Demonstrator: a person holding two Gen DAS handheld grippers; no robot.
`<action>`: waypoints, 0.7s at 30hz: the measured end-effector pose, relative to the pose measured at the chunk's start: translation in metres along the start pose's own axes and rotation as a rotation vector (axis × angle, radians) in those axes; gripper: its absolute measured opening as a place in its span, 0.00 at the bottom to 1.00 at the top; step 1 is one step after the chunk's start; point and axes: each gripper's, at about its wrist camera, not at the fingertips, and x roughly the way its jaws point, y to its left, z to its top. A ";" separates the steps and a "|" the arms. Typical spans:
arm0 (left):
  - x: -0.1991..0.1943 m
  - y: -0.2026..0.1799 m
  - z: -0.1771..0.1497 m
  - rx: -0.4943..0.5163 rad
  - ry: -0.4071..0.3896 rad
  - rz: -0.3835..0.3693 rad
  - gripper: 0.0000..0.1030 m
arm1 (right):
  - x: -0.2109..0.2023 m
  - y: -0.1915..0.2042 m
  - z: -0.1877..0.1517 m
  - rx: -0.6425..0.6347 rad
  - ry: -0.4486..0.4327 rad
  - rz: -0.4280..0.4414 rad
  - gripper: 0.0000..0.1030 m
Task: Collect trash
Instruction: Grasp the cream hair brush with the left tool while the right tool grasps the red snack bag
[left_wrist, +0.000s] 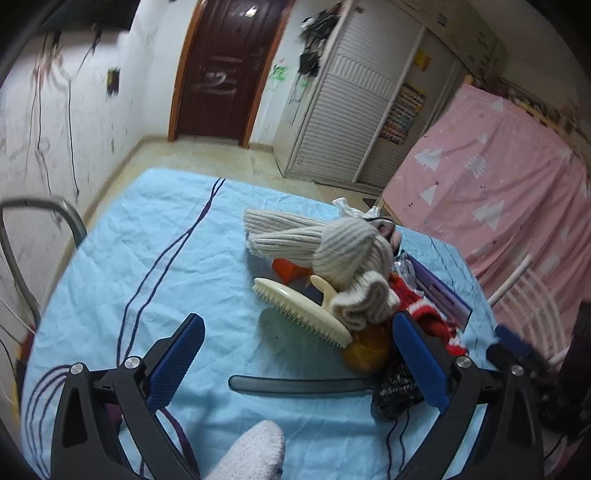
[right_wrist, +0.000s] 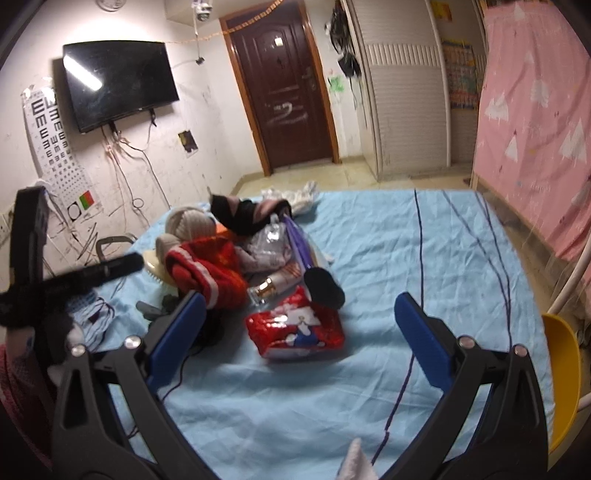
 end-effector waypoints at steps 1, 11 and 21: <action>0.004 0.005 0.004 -0.031 0.017 -0.008 0.89 | 0.003 -0.002 0.000 0.010 0.020 0.013 0.96; 0.042 0.028 0.015 -0.257 0.168 -0.081 0.62 | 0.028 0.003 0.004 -0.013 0.143 0.088 0.87; 0.073 0.029 0.020 -0.416 0.192 -0.198 0.27 | 0.042 0.007 0.001 -0.040 0.209 0.151 0.46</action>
